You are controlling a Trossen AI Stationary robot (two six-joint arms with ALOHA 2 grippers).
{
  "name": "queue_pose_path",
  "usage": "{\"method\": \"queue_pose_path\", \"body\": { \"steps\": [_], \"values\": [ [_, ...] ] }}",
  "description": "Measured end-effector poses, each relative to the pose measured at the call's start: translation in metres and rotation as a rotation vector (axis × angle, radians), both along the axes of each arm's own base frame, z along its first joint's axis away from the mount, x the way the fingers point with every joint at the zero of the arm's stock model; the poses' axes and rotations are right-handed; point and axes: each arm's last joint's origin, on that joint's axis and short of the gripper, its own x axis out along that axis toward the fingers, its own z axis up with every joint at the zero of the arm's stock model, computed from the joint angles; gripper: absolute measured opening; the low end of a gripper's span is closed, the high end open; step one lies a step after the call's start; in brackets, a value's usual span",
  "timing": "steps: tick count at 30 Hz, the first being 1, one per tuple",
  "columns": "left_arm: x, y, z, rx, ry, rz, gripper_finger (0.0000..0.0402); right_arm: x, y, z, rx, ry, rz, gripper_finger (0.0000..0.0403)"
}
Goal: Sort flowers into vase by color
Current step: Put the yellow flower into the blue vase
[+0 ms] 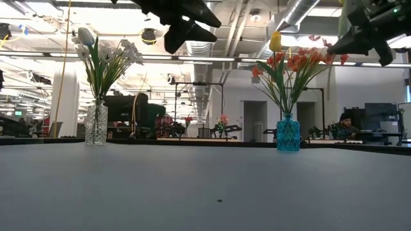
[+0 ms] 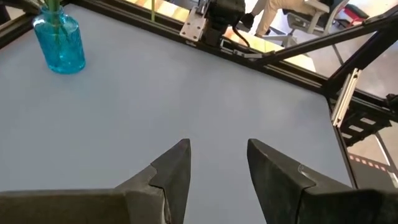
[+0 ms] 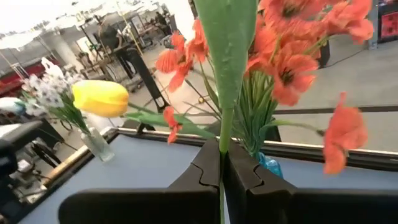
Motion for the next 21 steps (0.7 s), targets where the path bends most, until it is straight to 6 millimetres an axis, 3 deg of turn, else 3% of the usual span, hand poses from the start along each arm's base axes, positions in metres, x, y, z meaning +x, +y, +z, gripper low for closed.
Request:
{"method": "queue_pose_path", "body": {
  "steps": [8,21],
  "values": [
    [-0.003,0.000,-0.005,-0.003,0.060,0.001,0.0146,-0.013,-0.001,0.002,0.011,-0.036,0.060,0.0025],
    [-0.004,0.001,-0.007,0.004,0.084,-0.001,0.0146,-0.027,-0.006,-0.002,-0.040,0.136,-0.025,0.0025]
  ]
}}
